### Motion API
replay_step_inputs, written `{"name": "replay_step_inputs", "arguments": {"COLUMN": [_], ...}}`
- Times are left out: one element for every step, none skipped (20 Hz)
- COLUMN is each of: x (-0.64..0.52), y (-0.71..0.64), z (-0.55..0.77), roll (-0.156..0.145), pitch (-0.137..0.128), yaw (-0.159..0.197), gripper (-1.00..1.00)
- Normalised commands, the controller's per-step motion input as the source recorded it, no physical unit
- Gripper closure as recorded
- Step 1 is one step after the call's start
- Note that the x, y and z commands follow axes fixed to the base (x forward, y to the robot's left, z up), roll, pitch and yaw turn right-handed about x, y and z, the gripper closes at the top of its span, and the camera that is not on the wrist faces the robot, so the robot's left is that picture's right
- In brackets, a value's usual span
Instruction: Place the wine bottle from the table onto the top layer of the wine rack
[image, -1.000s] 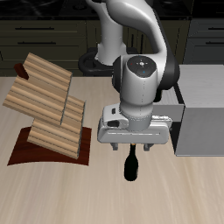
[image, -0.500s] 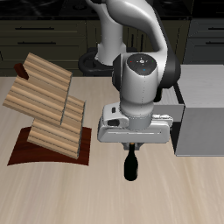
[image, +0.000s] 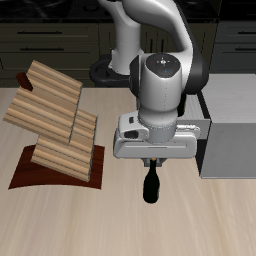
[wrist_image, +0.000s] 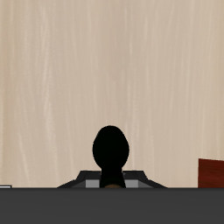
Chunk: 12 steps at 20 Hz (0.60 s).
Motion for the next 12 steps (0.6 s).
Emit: {"name": "replay_step_inputs", "arguments": {"x": [-0.14, -0.07, -0.09, -0.21, -0.11, -0.12, -0.10, -0.16, -0.08, -0.10, -0.16, -0.05], "y": [0.01, -0.02, 0.02, -0.02, -0.06, -0.04, -0.07, -0.03, -0.07, -0.06, -0.11, -0.01], "z": [0.30, 0.25, 0.33, 0.41, 0.35, 0.33, 0.33, 0.34, 0.28, 0.38, 0.40, 0.19], "roll": [0.013, -0.018, 0.018, 0.026, -0.006, 0.023, -0.011, 0.011, 0.002, 0.001, -0.013, 0.010], "pitch": [-0.036, -0.041, -0.023, -0.023, -0.057, 0.018, -0.016, -0.029, -0.017, -0.054, -0.035, -0.025], "yaw": [0.040, 0.003, 0.017, 0.014, 0.051, -0.040, -0.017, 0.024, -0.003, 0.063, -0.008, -0.010], "gripper": [1.00, 1.00, 1.00, 1.00, 1.00, 1.00, 1.00, 1.00, 1.00, 1.00, 1.00, 1.00]}}
